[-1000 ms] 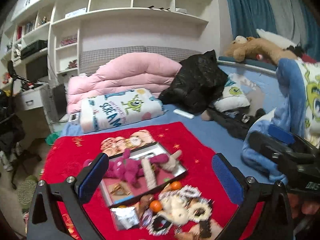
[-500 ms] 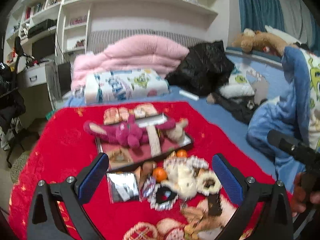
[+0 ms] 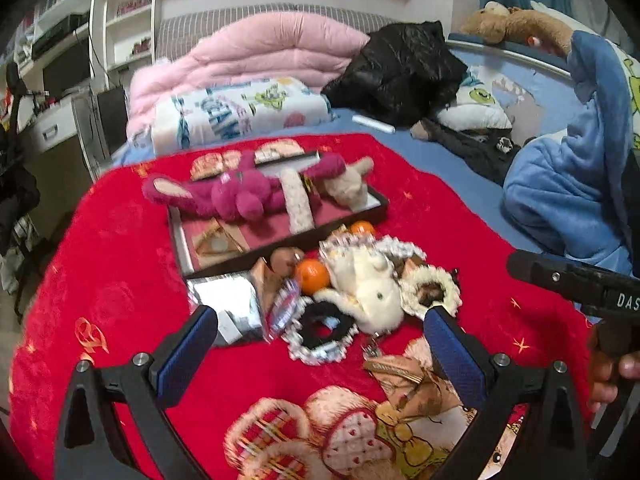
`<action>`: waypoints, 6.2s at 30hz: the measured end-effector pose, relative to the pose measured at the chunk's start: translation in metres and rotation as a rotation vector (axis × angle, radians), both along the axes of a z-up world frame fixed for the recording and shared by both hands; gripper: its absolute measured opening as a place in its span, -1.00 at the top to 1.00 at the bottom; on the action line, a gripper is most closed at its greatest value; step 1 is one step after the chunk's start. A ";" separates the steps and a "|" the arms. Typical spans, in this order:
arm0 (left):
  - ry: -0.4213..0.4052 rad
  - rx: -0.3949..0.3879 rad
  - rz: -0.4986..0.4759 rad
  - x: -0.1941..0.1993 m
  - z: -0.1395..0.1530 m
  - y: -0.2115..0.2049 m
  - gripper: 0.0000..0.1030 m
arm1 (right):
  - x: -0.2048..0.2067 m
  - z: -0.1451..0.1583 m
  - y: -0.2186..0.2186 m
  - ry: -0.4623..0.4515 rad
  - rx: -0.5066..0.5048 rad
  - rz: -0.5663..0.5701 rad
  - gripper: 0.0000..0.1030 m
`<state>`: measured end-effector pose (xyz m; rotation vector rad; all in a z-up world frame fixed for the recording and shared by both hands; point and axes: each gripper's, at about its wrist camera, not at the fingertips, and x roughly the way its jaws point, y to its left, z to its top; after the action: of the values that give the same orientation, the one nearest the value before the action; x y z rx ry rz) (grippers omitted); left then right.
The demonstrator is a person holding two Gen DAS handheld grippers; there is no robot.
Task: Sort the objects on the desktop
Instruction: 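Lift both grippers away from the tray toward the pile of items, then grasp the Choco Magic snack with the left gripper while the right gripper grasps the brown beaded hair clip, then lift the Choco Magic snack and hair clip and carry them over the tray with both grippers, then lower the snack and hair clip into the tray and open both grippers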
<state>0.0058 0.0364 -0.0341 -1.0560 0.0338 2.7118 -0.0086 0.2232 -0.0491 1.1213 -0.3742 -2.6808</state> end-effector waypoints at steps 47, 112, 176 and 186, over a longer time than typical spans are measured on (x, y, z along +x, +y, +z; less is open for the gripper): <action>-0.267 -0.068 0.060 -0.027 -0.117 0.055 -1.00 | -0.026 -0.101 -0.031 -0.323 0.230 0.070 -0.30; -0.117 0.035 0.055 -0.026 -0.034 0.024 0.05 | -0.014 -0.021 -0.012 -0.066 -0.179 0.189 0.59; 0.076 -0.013 0.336 -0.205 -0.060 -0.091 0.05 | -0.201 -0.070 -0.176 0.014 0.029 0.267 0.59; 0.075 -0.043 0.361 -0.207 -0.072 -0.087 0.05 | -0.201 -0.072 -0.170 0.051 0.012 0.237 0.59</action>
<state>-0.2011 -0.0510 -0.1064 -1.0596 -0.0964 3.0851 -0.2098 0.0531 -0.1216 1.0273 -0.2019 -2.5013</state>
